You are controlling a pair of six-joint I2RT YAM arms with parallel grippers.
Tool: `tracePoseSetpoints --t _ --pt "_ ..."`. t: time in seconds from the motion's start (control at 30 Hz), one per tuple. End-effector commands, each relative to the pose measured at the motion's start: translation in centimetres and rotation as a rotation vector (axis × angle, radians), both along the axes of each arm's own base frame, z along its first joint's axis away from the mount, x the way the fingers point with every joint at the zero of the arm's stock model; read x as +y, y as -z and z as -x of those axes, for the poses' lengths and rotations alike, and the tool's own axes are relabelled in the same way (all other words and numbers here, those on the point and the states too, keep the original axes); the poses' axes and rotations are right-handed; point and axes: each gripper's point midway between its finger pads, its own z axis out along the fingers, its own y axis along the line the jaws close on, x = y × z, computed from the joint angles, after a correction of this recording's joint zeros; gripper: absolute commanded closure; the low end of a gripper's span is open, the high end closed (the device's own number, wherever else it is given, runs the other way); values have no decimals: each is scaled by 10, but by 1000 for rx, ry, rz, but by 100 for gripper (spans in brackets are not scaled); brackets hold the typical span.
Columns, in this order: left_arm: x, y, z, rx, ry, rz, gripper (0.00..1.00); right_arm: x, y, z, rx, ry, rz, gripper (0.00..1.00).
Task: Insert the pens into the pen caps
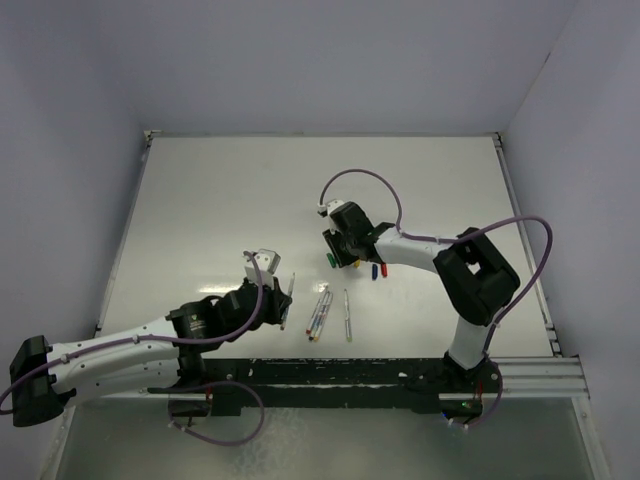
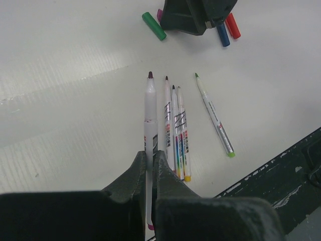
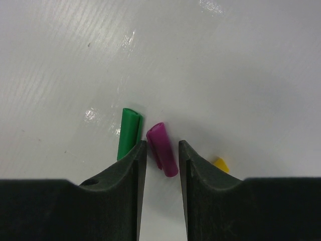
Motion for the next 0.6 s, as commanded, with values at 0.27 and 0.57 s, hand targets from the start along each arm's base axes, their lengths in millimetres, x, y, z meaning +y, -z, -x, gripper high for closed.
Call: tracePoseSetpoints --t 0.27,0.57 --pt "-2 -7 -4 -13 -28 32 100 -5 14 10 45 21 33 78" --pt "-7 -13 -10 -60 -10 23 100 -6 -2 10 40 50 21 99"
